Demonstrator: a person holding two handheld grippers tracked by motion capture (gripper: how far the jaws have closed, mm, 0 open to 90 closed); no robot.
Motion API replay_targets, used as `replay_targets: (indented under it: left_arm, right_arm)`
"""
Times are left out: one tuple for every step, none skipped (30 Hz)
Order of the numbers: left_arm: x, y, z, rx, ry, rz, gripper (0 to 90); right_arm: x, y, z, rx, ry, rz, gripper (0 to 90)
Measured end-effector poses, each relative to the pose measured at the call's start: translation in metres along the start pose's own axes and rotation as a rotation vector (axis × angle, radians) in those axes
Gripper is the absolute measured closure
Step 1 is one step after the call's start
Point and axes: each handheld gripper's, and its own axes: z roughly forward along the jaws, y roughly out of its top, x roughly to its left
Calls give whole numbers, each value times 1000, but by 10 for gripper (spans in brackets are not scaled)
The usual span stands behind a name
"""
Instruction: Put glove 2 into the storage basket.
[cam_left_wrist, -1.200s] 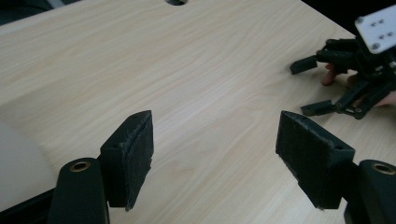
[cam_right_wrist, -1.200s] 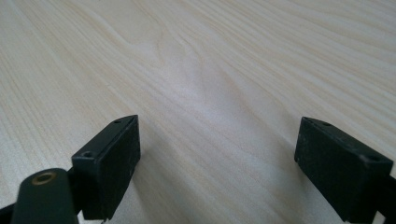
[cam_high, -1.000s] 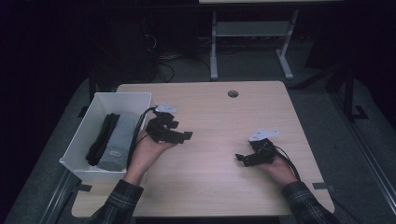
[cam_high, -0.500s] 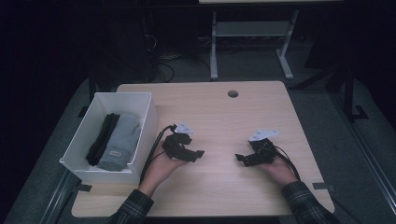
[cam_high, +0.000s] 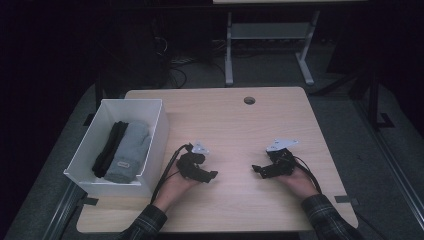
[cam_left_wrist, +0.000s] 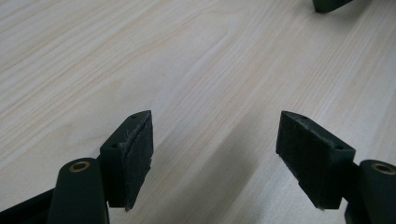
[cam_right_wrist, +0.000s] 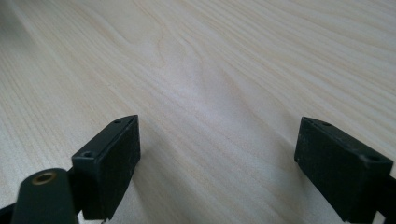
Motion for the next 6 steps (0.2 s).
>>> replay_targets:
  left_arm:
    - [0, -1, 0, -2, 4, 0, 269]
    - [0, -2, 1, 2, 5, -4, 269]
    - [1, -2, 1, 8, 6, 0, 269]
    - [1, -3, 1, 5, 5, -6, 268]
    - [2, -4, 1, 12, 5, -1, 265]
    - [2, -5, 2, 17, 5, -1, 263]
  right_arm:
    - [0, 0, 0, 0, 0, 0, 142]
    - [0, 0, 0, 0, 0, 0, 142]
    - [0, 0, 0, 0, 0, 0, 142]
    - [0, 0, 0, 0, 0, 0, 142]
    - [0, 0, 0, 0, 0, 0, 142]
    - [0, 0, 0, 0, 0, 1, 142]
